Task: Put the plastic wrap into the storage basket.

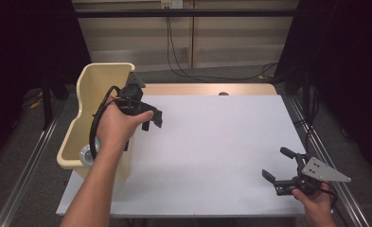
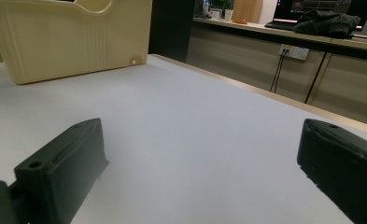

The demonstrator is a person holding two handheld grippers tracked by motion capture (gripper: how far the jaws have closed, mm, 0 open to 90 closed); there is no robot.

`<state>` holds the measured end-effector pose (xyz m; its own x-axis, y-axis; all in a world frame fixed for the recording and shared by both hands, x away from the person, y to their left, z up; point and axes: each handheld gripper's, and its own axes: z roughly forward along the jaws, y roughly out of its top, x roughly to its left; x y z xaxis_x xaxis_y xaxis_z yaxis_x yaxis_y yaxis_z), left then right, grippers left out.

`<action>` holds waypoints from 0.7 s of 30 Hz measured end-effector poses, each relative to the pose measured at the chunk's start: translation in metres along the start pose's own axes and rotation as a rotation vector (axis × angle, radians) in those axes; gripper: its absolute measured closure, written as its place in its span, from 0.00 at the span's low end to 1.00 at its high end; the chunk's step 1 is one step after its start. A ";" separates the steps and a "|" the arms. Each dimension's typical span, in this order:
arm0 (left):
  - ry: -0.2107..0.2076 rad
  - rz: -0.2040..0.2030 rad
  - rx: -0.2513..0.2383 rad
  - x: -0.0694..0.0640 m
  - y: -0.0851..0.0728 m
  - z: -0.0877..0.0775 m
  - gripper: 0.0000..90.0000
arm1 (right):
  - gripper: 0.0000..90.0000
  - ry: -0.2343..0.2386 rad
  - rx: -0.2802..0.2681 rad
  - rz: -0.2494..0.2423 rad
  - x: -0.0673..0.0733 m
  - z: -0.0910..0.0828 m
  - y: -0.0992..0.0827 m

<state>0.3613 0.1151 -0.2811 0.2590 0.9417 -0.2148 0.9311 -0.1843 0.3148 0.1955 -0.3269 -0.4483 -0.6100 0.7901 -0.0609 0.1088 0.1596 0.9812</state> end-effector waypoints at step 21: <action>-0.046 0.063 0.033 -0.024 -0.011 0.061 0.16 | 0.01 0.001 0.005 -0.004 0.000 0.001 -0.001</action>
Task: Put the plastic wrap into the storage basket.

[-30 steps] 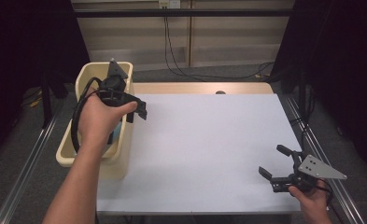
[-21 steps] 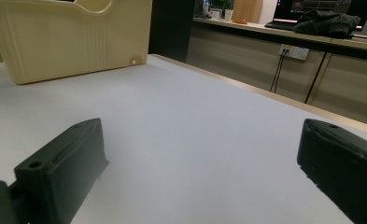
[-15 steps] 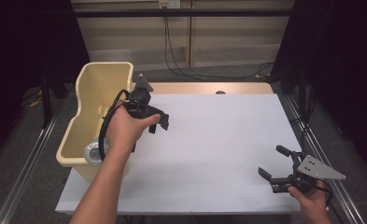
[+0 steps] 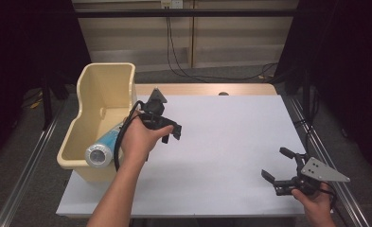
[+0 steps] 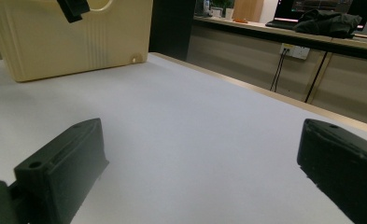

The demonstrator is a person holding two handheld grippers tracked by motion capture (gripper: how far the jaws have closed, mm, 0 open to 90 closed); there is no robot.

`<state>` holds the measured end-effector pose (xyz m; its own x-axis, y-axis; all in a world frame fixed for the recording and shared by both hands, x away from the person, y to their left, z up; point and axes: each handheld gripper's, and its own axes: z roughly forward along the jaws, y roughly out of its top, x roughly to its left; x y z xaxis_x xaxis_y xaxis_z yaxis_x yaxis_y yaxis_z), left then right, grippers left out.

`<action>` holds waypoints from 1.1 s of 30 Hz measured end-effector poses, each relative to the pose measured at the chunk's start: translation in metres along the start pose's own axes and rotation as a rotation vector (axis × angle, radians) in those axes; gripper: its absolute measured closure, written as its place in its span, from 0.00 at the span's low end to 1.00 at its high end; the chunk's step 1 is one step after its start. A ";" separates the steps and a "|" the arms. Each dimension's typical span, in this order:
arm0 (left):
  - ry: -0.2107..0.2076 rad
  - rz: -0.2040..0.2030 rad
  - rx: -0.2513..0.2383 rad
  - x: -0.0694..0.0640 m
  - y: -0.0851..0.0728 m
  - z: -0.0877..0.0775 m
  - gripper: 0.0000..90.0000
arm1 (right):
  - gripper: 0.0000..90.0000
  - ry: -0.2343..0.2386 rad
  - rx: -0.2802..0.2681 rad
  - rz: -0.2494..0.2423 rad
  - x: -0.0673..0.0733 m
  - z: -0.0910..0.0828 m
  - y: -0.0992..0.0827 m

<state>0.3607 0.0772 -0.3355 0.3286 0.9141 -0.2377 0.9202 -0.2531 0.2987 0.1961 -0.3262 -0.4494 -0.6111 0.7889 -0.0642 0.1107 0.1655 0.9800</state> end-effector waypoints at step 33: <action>-0.030 0.099 -0.024 -0.012 -0.037 0.072 0.11 | 0.01 0.003 0.011 -0.015 0.000 0.002 -0.001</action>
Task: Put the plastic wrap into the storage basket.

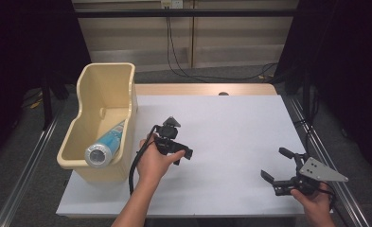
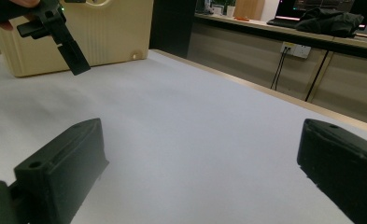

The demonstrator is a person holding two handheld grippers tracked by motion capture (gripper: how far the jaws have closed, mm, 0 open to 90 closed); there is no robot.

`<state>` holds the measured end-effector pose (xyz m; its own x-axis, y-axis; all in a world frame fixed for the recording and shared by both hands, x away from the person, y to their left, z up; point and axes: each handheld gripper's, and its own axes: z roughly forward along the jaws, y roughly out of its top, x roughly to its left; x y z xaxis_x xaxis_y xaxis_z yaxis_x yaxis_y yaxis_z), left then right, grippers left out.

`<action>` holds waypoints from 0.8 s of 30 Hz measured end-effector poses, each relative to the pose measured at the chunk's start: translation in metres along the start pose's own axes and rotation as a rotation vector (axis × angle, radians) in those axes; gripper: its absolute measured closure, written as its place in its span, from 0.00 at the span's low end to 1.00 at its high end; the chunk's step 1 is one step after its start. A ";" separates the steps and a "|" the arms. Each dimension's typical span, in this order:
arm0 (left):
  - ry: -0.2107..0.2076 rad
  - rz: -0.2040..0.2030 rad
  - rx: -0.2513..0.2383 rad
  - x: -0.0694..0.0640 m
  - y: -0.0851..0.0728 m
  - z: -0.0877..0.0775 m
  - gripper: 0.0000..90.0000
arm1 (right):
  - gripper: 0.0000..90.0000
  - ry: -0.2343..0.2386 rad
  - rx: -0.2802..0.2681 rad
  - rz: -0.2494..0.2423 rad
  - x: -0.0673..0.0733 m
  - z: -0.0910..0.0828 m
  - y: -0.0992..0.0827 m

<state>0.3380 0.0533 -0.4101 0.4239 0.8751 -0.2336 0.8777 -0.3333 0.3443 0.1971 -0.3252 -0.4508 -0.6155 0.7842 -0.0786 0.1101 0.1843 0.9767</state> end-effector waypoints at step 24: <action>0.125 0.217 -0.631 0.002 -0.062 0.018 0.06 | 0.01 -0.002 0.011 0.007 0.001 0.003 -0.003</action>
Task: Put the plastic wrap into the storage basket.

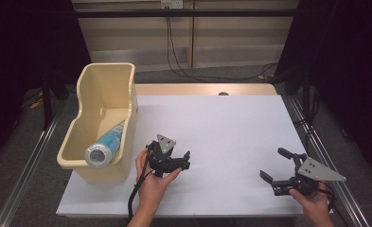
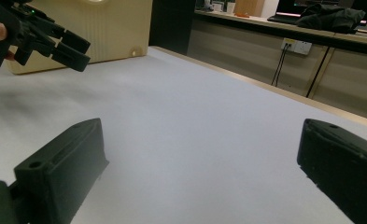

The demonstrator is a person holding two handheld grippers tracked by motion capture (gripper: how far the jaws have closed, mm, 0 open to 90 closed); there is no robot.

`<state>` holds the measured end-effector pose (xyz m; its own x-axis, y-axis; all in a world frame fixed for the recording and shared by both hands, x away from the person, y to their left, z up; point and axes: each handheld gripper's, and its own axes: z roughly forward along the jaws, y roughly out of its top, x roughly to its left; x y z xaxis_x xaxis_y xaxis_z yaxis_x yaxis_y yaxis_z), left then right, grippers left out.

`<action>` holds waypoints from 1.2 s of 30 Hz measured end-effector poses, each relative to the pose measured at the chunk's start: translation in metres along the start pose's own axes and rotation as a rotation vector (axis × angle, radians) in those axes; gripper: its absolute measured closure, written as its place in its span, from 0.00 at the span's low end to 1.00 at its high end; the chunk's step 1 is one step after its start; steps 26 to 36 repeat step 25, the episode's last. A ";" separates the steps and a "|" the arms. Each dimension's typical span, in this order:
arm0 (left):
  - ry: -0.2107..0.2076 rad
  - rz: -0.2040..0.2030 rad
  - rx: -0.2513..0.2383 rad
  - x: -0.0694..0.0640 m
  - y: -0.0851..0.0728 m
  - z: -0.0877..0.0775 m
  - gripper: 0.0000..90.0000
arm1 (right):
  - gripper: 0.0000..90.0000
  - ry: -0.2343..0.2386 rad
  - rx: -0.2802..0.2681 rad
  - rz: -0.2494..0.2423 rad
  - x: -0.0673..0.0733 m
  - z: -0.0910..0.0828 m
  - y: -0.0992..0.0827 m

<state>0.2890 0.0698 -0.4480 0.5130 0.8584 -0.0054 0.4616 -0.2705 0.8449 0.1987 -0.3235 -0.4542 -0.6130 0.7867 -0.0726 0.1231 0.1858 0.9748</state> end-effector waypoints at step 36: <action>0.007 0.073 -0.173 0.004 -0.012 -0.020 0.04 | 0.00 -0.027 0.014 0.034 -0.004 0.005 -0.007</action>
